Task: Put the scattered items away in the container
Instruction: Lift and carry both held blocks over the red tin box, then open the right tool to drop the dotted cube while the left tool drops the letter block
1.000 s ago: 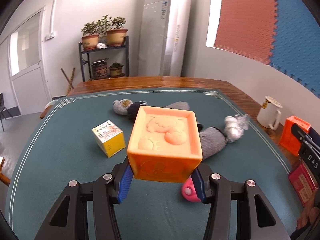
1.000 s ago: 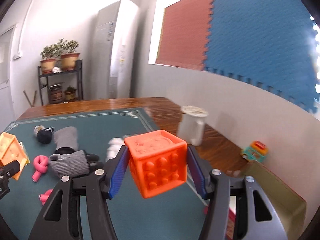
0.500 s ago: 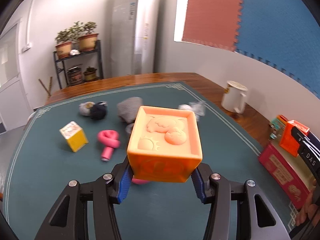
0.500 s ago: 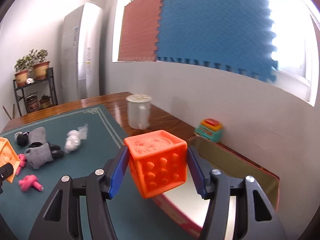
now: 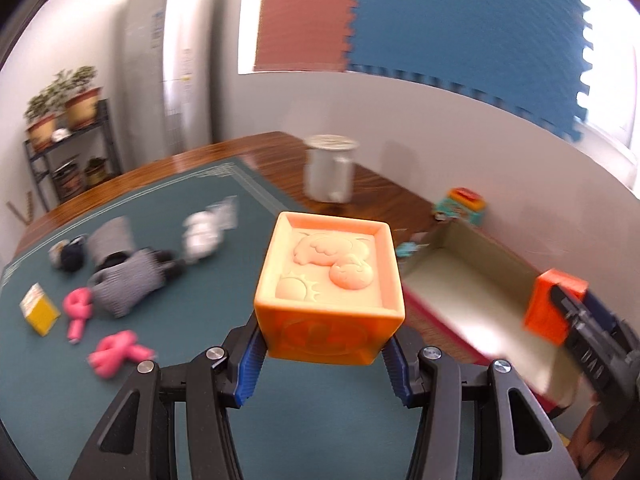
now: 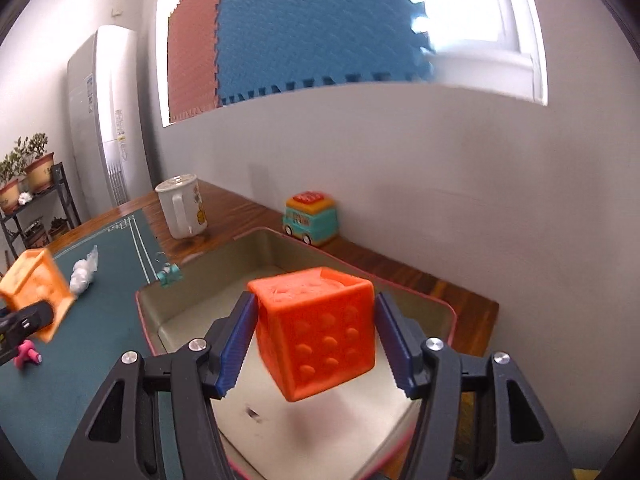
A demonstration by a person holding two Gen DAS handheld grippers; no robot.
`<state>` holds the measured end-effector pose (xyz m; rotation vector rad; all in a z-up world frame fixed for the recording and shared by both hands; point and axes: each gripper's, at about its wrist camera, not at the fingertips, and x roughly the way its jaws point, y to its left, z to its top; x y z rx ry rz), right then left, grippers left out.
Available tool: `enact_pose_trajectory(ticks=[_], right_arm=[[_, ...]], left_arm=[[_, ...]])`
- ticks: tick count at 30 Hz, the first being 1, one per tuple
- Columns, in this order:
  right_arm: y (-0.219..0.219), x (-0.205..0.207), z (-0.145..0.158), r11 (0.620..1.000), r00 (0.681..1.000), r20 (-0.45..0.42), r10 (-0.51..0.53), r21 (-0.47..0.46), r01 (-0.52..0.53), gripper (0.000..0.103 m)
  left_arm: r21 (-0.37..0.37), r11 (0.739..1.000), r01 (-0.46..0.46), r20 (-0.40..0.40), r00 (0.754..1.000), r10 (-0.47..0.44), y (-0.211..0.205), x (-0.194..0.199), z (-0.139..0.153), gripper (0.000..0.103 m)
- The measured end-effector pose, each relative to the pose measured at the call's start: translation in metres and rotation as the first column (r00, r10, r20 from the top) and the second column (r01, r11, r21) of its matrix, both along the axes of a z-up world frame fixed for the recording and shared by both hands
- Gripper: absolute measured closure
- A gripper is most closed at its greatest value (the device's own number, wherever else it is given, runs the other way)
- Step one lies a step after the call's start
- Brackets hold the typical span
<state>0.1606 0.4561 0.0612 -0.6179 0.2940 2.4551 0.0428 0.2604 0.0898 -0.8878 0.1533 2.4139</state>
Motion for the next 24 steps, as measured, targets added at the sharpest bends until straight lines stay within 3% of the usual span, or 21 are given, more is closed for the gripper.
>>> enact_pose_trajectory(ticks=[6, 13, 15, 17, 24], right_arm=[[0.011, 0.019, 0.003, 1.0, 0.999, -0.036, -0.019, -0.004, 0.019, 0.03], [0.018, 0.025, 0.0, 0.998, 0.996, -0.055, -0.064, -0.02, 0.063, 0.028], [0.02, 0.025, -0.001, 0.997, 0.996, -0.051, -0.069, -0.025, 0.068, 0.027], [0.02, 0.024, -0.002, 0.997, 0.996, -0.049, -0.074, -0.03, 0.073, 0.026], [0.013, 0.016, -0.003, 0.997, 0.997, -0.049, -0.063, -0.046, 0.061, 0.025]], left_arm=[[0.006, 0.996, 0.091, 0.021, 0.996, -0.091, 0.051, 0.007, 0.001, 0.049], [0.036, 0.98, 0.195, 0.09, 0.976, -0.197, 0.086, 0.005, -0.004, 0.049], [0.043, 0.981, 0.19, 0.077, 0.978, -0.193, 0.084, 0.006, -0.003, 0.042], [0.05, 0.981, 0.186, 0.063, 0.98, -0.189, 0.082, 0.006, -0.003, 0.023], [0.037, 0.989, 0.146, 0.014, 0.989, -0.146, 0.071, 0.001, -0.002, 0.022]])
